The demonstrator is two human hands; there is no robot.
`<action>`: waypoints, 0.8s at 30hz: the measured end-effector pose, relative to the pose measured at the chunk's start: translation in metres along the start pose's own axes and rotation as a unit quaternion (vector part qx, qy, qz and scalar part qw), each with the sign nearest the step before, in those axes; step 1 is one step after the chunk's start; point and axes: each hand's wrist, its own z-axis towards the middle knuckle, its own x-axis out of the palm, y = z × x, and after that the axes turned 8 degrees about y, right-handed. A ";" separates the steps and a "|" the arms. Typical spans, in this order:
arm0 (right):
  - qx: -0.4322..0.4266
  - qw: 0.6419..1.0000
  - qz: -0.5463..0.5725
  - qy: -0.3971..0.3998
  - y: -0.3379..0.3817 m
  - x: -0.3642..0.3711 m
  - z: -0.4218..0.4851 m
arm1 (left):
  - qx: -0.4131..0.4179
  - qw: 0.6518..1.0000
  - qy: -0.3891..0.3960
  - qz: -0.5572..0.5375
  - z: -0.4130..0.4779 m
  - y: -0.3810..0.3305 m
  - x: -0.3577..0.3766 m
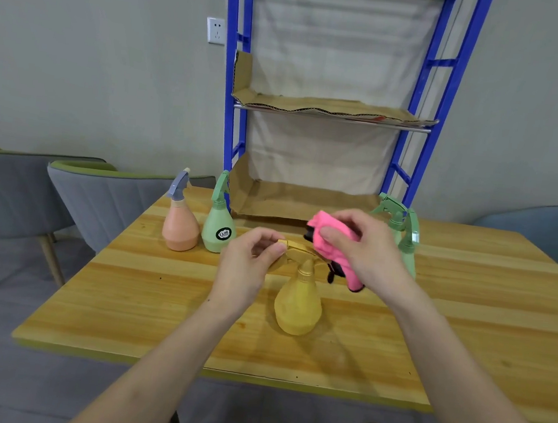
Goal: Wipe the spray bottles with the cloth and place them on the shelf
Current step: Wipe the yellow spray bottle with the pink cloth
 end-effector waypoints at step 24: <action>-0.149 0.970 -0.151 0.122 -0.039 0.030 0.003 | 0.023 0.999 0.010 0.036 -0.005 0.001 -0.005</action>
